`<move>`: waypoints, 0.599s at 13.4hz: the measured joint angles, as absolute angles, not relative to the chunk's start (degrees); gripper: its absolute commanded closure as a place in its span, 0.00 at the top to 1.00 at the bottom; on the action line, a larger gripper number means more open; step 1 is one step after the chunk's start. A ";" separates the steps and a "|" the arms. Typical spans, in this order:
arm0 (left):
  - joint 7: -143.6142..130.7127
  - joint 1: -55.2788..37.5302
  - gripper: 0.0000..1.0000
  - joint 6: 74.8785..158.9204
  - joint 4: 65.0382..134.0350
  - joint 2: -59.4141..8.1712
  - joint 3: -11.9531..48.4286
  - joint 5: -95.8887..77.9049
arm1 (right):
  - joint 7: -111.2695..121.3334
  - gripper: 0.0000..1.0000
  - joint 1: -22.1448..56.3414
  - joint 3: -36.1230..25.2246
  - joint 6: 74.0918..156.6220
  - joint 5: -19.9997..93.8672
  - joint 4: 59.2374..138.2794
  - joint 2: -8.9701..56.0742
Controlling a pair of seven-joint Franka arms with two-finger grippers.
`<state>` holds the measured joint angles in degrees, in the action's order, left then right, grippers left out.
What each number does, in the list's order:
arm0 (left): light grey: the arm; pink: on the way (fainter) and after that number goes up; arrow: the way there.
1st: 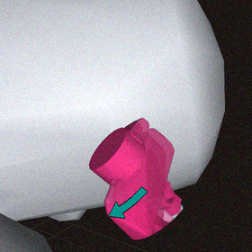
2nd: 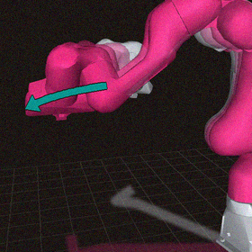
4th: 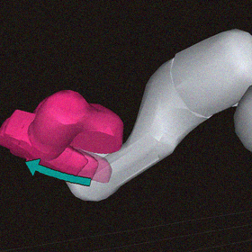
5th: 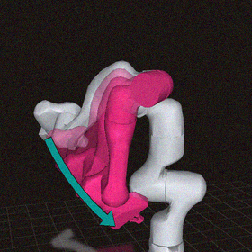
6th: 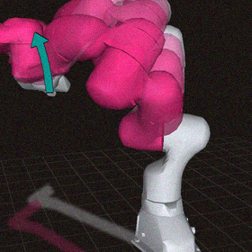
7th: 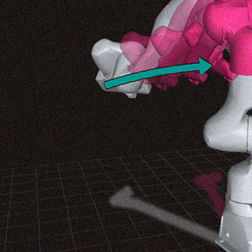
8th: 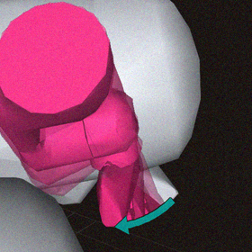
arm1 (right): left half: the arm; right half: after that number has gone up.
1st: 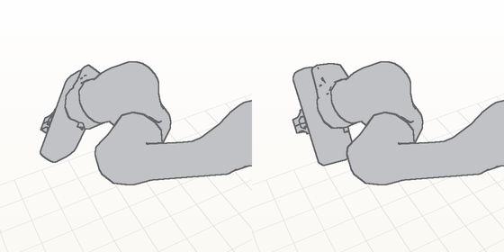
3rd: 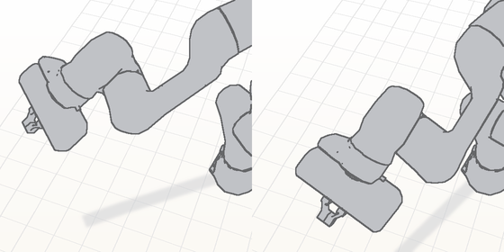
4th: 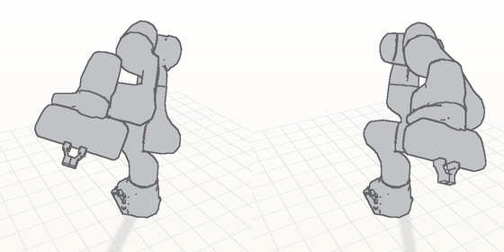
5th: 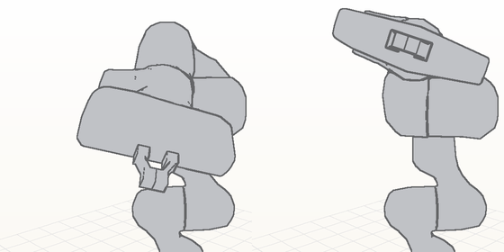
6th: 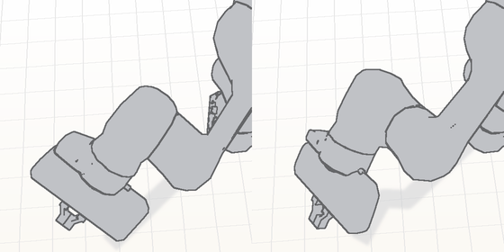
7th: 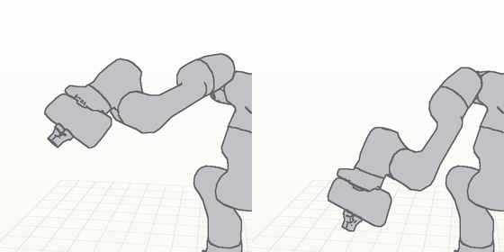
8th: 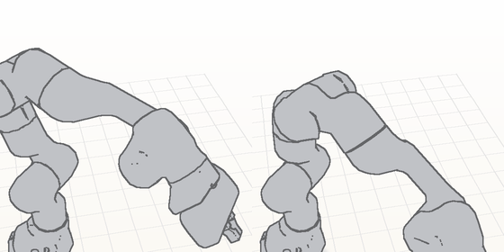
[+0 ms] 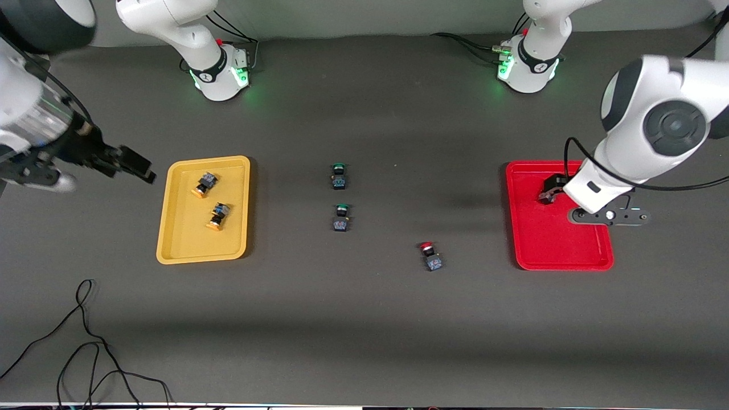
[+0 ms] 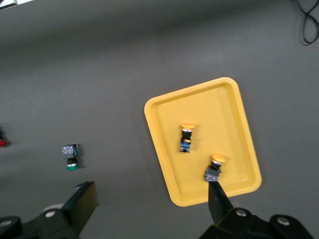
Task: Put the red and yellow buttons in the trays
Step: 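Reach the left gripper to the second red button and grasp it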
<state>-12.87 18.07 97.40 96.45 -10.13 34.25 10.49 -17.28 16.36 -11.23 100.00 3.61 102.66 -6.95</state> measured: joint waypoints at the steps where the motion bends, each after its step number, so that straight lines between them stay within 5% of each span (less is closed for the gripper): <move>1: -14.96 15.64 1.00 95.86 91.54 -12.97 34.24 10.45 | -14.73 1.00 13.27 -8.86 99.66 3.61 103.01 -7.91; 4: -25.18 8.14 1.00 96.93 84.59 -24.08 34.16 10.52 | -7.16 1.00 7.47 -3.75 98.54 3.56 103.94 -8.65; 8: -35.11 0.45 1.00 108.40 82.99 -36.27 33.77 12.48 | -4.99 1.00 6.29 -0.69 97.20 1.09 104.50 -7.66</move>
